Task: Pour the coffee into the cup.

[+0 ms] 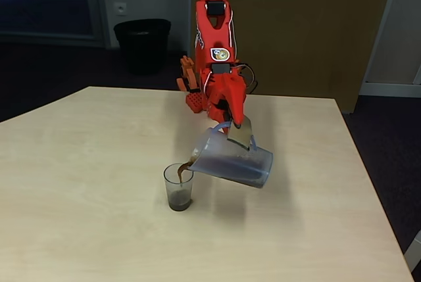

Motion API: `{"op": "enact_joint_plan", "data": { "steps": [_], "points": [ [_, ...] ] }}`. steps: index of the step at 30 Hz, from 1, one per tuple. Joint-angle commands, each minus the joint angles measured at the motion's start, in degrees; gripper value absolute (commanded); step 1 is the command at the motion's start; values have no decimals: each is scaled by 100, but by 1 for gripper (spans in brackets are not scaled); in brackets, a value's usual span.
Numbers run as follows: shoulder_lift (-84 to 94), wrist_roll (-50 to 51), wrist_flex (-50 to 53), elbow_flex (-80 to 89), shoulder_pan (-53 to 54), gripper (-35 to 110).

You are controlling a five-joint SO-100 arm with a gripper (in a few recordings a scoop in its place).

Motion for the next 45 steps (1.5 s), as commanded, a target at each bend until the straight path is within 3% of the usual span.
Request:
{"op": "enact_joint_plan", "data": {
  "steps": [1,45],
  "points": [
    [316,211,-246,-53,-35,0],
    [264,615,-536,0,44,0]
  ]
}}
